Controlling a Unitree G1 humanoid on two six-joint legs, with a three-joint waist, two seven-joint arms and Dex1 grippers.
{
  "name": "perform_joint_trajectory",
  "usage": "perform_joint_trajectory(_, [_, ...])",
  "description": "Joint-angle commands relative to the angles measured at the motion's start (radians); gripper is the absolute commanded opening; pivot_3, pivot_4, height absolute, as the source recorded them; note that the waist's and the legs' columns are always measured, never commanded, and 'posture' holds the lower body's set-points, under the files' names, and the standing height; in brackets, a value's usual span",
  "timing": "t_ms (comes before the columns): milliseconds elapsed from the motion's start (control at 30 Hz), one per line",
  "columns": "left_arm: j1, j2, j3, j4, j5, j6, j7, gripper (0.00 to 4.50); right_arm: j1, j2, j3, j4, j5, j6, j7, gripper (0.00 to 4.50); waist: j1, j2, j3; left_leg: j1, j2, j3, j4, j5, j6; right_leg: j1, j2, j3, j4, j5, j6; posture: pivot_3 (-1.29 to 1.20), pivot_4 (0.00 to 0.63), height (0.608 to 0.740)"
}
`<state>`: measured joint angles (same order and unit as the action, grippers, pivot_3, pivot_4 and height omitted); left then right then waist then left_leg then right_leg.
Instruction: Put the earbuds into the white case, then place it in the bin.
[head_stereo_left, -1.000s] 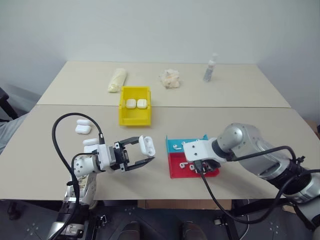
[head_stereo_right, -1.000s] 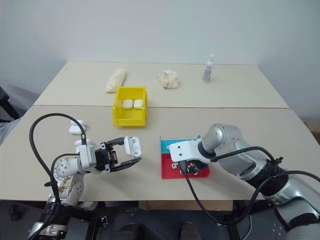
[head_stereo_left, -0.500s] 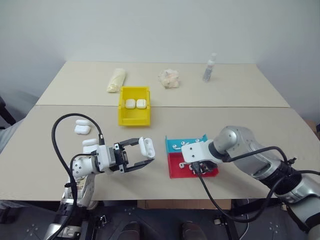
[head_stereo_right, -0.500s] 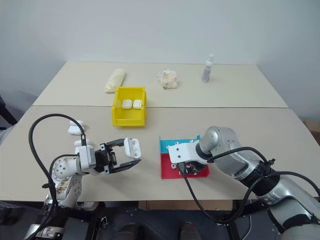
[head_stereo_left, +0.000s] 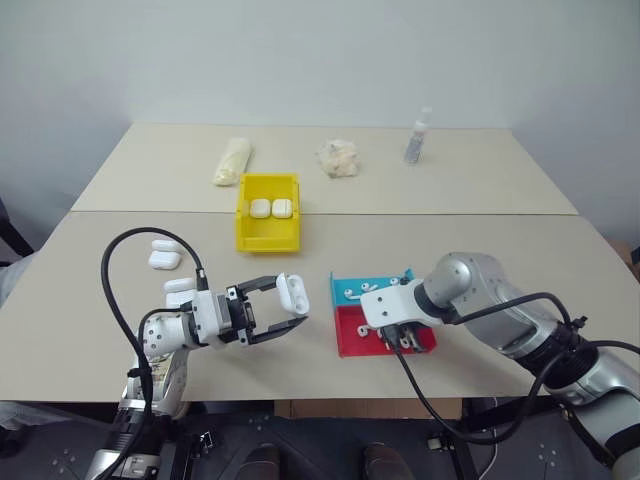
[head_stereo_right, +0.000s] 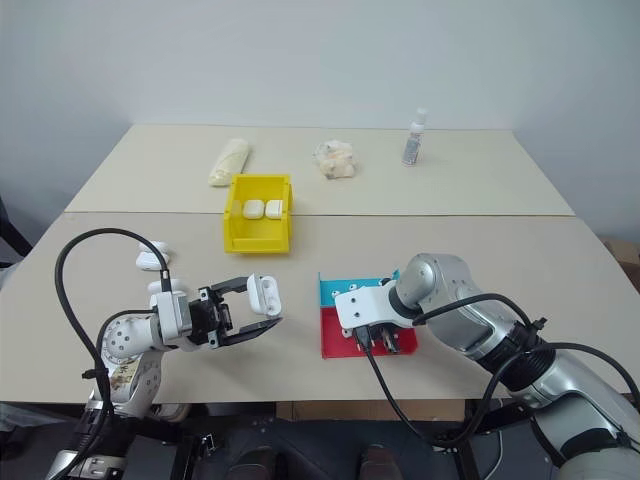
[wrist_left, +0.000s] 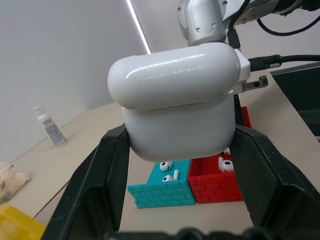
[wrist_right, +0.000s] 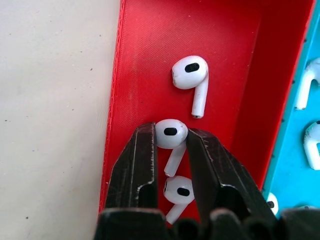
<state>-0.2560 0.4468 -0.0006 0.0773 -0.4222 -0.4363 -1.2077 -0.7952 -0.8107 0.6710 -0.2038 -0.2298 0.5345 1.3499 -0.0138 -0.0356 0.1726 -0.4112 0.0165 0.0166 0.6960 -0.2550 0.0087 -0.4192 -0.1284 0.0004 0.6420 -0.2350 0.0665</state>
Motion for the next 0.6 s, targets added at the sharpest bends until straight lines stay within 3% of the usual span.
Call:
perform_joint_trajectory(33, [0.003, 0.011, -0.002, -0.033, -0.002, -0.007, 0.003, 2.73, 0.013, -0.003, -0.015, 0.004, -0.026, -0.011, 0.001, 1.01, 0.0, 0.0, 0.0, 0.0, 0.0, 0.0, 0.0, 0.0, 0.0, 0.0, 0.0, 0.0, 0.0, 0.0, 0.0, 0.0, 0.15, 0.74])
perform_joint_trajectory(367, [-0.005, 0.008, -0.001, -0.035, -0.006, -0.005, 0.006, 2.73, 0.013, 0.016, -0.056, -0.023, -0.018, 0.01, -0.004, 0.67, 0.0, 0.0, 0.0, 0.0, 0.0, 0.0, 0.0, 0.0, 0.0, 0.0, 0.0, 0.0, 0.0, 0.0, 0.0, 0.0, 0.15, 0.74])
perform_joint_trajectory(500, [-0.013, -0.002, -0.006, -0.096, -0.048, 0.043, 0.019, 2.73, -0.008, 0.017, -0.201, -0.133, 0.087, 0.12, 0.003, 0.67, 0.0, 0.0, 0.0, -0.002, 0.0, 0.0, 0.0, 0.0, 0.0, -0.002, 0.0, 0.0, 0.0, 0.0, 0.0, 0.0, 0.15, 0.74])
perform_joint_trajectory(600, [-0.026, -0.004, -0.022, -0.162, -0.089, 0.089, 0.007, 2.73, -0.013, 0.021, -0.395, -0.201, 0.188, 0.221, -0.049, 0.67, 0.002, 0.0, 0.0, -0.003, 0.0, -0.002, 0.0, 0.0, 0.0, -0.002, 0.0, 0.0, 0.0, 0.0, 0.0, 0.0, 0.15, 0.74])
